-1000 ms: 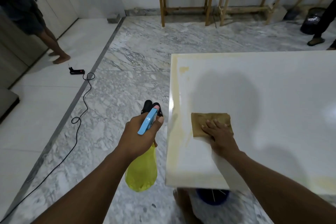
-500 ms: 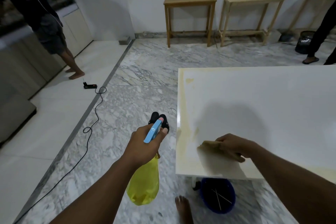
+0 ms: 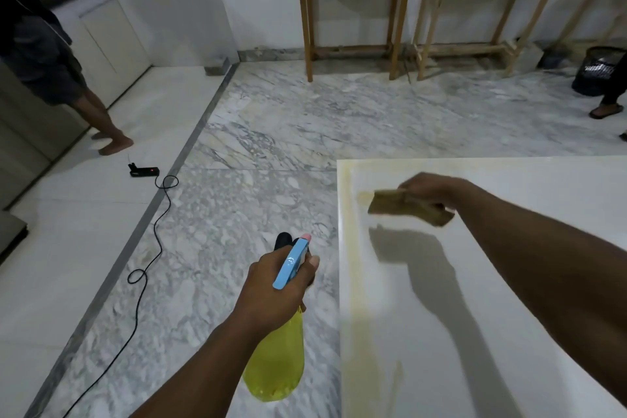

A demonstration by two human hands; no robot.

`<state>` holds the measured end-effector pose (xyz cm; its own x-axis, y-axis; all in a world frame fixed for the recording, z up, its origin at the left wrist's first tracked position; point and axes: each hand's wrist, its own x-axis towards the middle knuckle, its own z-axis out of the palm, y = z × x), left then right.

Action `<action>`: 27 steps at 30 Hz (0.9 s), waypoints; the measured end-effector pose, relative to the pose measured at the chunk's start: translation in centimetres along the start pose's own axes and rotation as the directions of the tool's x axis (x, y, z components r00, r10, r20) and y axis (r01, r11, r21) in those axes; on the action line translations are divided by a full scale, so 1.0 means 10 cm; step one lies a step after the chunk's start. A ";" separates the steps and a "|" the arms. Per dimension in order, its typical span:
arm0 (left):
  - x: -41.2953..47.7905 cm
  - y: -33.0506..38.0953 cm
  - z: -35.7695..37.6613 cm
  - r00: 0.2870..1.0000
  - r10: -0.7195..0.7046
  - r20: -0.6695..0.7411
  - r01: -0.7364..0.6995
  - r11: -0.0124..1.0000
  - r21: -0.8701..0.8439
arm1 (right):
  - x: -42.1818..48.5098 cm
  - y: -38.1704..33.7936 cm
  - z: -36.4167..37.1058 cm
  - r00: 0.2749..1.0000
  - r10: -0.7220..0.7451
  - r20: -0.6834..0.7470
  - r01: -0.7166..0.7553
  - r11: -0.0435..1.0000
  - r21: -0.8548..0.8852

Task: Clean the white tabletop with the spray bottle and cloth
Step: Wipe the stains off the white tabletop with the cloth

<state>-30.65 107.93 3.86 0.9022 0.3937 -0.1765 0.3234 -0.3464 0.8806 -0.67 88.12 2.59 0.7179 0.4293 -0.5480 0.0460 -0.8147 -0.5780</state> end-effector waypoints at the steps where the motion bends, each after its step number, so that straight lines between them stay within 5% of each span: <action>1: 0.15 -0.02 -0.02 1.000 -0.020 -0.006 0.020 1.000 0.003 | 0.22 -0.10 -0.06 0.998 -0.032 -0.049 0.031 0.999 -0.024; 6: 0.61 -0.24 -0.10 0.997 -0.065 -0.029 0.065 0.998 0.009 | 1.11 -0.16 0.10 0.958 -0.156 -0.239 0.070 0.940 -0.334; 9: 0.68 -0.38 -0.12 0.995 -0.101 -0.019 0.100 0.995 -0.006 | 1.35 0.16 0.53 0.974 -0.162 -0.158 0.089 0.917 -0.388; 12: 0.66 -0.50 -0.13 0.992 -0.123 -0.026 0.124 0.991 0.045 | 1.30 0.52 0.98 0.924 -0.287 -0.255 0.183 0.913 -0.365; 27: -1.01 -0.42 -0.23 1.000 -0.017 -0.023 0.019 0.996 0.088 | -1.19 1.48 2.49 0.895 -0.337 -0.291 0.260 0.926 -0.273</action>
<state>-41.81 107.36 3.01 0.8897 0.4192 -0.1808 0.3640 -0.4124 0.8351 -25.84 80.65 -14.50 0.8295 0.5457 -0.1193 0.4193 -0.7494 -0.5125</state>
